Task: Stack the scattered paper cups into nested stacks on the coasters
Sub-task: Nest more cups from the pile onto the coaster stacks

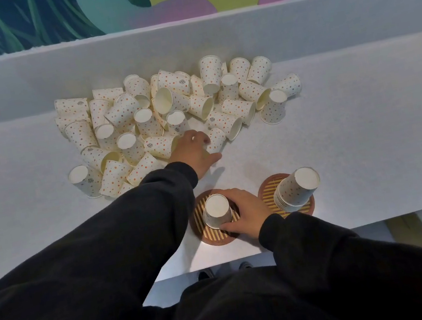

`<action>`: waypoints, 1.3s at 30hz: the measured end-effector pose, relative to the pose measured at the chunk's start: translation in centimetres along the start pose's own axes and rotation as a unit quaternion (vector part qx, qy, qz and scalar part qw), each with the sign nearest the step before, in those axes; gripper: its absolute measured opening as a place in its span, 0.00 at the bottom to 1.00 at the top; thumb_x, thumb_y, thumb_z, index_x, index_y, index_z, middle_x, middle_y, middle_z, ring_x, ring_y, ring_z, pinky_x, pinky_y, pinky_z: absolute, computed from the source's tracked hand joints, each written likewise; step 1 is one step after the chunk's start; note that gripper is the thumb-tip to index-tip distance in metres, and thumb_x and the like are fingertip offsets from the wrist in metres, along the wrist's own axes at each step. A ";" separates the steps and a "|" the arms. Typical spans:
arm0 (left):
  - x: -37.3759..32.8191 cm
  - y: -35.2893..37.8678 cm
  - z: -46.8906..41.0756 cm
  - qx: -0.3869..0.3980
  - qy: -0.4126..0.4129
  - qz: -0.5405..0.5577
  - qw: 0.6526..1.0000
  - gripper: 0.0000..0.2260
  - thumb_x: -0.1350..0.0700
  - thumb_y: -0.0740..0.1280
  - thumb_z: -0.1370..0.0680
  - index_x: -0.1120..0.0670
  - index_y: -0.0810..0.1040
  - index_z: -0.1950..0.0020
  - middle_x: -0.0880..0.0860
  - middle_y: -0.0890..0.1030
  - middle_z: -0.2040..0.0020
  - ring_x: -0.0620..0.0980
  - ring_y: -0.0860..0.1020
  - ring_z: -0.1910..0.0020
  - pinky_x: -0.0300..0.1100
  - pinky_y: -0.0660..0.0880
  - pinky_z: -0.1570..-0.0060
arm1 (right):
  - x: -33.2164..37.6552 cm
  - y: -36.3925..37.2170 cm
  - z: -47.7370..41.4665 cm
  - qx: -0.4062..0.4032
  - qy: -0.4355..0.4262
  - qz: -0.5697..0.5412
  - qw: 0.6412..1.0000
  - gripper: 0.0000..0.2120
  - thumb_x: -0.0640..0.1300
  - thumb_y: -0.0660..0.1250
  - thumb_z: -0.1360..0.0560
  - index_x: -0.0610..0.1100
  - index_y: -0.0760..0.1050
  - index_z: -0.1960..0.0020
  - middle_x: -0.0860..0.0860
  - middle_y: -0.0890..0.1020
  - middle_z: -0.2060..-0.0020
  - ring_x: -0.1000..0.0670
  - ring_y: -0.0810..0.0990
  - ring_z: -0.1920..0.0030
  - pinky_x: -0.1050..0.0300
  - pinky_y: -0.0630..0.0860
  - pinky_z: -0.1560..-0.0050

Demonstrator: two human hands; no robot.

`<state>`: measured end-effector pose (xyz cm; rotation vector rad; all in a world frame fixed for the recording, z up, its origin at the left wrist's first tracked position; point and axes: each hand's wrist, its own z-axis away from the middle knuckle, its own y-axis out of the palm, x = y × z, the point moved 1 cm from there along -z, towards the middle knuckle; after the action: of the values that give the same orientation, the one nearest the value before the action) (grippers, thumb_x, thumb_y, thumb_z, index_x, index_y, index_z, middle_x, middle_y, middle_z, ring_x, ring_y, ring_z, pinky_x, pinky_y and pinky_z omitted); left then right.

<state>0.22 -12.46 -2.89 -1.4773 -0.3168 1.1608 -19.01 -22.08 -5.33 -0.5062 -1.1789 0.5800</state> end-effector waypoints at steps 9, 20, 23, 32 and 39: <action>0.8 1.3 1.0 0.027 -0.092 0.055 0.994 0.29 0.53 0.78 0.28 0.53 0.69 0.31 0.56 0.78 0.40 0.58 0.78 0.42 0.47 0.75 0.45 | -0.4 0.2 0.4 -0.018 0.011 0.009 1.000 0.39 0.51 0.79 0.31 0.62 0.65 0.26 0.56 0.78 0.32 0.52 0.75 0.33 0.50 0.72 0.31; 0.9 -1.7 11.2 -0.071 -0.092 0.288 0.951 0.30 0.52 0.79 0.29 0.47 0.68 0.31 0.47 0.78 0.37 0.48 0.77 0.40 0.46 0.77 0.41 | -1.0 0.5 0.1 -0.015 0.022 -0.012 1.000 0.36 0.53 0.80 0.32 0.61 0.68 0.28 0.57 0.78 0.34 0.53 0.75 0.34 0.48 0.74 0.31; 0.4 -1.0 14.7 -0.124 -0.054 0.367 0.920 0.32 0.55 0.80 0.29 0.43 0.67 0.33 0.44 0.79 0.37 0.43 0.78 0.38 0.46 0.78 0.39 | -1.2 0.3 0.0 -0.008 0.012 0.000 1.000 0.34 0.52 0.79 0.31 0.59 0.69 0.29 0.57 0.77 0.35 0.53 0.74 0.36 0.48 0.73 0.31; -0.2 2.2 16.1 -0.079 0.094 0.210 0.970 0.31 0.49 0.79 0.28 0.37 0.66 0.32 0.37 0.75 0.40 0.36 0.75 0.39 0.38 0.75 0.39 | -1.5 0.5 -0.1 -0.013 -0.001 -0.008 1.000 0.31 0.51 0.78 0.31 0.56 0.72 0.30 0.54 0.78 0.38 0.53 0.74 0.38 0.49 0.73 0.33; 0.8 4.6 15.7 -0.010 0.067 0.186 0.980 0.32 0.49 0.77 0.27 0.33 0.63 0.30 0.28 0.70 0.37 0.28 0.70 0.37 0.28 0.68 0.36 | -1.7 0.3 0.1 -0.012 0.000 0.006 1.000 0.31 0.48 0.78 0.31 0.53 0.73 0.31 0.53 0.78 0.36 0.52 0.74 0.36 0.50 0.73 0.32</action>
<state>-13.57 -3.77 -4.66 -1.6685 0.0455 1.3458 -19.58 -22.98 -6.70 -0.5333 -1.1845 0.5772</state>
